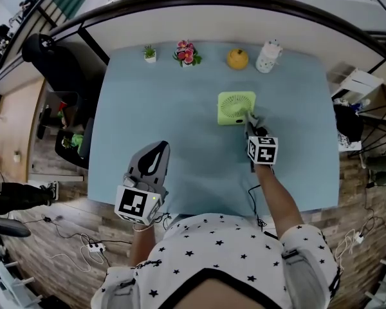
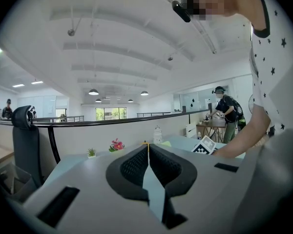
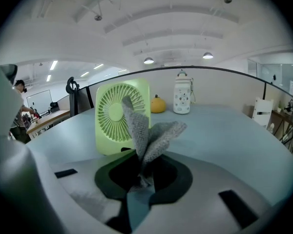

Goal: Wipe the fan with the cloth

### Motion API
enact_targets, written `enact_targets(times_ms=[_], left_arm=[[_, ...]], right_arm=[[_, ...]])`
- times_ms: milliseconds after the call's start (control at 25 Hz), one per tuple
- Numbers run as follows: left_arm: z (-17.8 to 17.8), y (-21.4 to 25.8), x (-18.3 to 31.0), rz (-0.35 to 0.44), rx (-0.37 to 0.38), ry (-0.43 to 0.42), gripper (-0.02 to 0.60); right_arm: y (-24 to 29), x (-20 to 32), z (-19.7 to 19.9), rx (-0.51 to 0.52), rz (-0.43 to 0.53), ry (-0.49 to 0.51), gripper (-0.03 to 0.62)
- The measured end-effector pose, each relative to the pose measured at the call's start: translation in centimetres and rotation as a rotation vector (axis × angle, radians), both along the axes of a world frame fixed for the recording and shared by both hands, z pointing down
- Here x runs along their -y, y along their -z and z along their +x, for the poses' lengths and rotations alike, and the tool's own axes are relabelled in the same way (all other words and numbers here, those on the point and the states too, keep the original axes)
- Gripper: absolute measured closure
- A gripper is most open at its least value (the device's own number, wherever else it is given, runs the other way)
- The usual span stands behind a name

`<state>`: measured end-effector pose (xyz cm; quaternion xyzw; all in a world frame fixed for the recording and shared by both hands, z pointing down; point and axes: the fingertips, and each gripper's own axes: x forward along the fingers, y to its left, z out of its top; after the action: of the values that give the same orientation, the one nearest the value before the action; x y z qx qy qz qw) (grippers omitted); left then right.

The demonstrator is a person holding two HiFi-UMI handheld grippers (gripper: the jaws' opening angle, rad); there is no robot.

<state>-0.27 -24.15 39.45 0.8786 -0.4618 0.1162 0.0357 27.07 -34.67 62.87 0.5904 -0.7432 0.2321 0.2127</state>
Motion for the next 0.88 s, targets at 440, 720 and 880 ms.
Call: enact_targets(times_ms=[440, 720, 880], left_arm=[[0.2, 0.1, 1.0, 0.020, -0.019, -0.030, 0.551], [1.0, 0.5, 1.9, 0.040, -0.044, -0.062, 0.551], [0.6, 0.6, 2.0, 0.037, -0.040, -0.063, 0.551]], right_arm=[[12.7, -1.9, -4.1, 0.297, 0.261, 0.033, 0.546], [18.0, -3.9, -6.6, 0.361, 0.353, 0.121, 0.546], [19.1, -4.6, -7.4, 0.385, 0.371, 0.137, 0.546]])
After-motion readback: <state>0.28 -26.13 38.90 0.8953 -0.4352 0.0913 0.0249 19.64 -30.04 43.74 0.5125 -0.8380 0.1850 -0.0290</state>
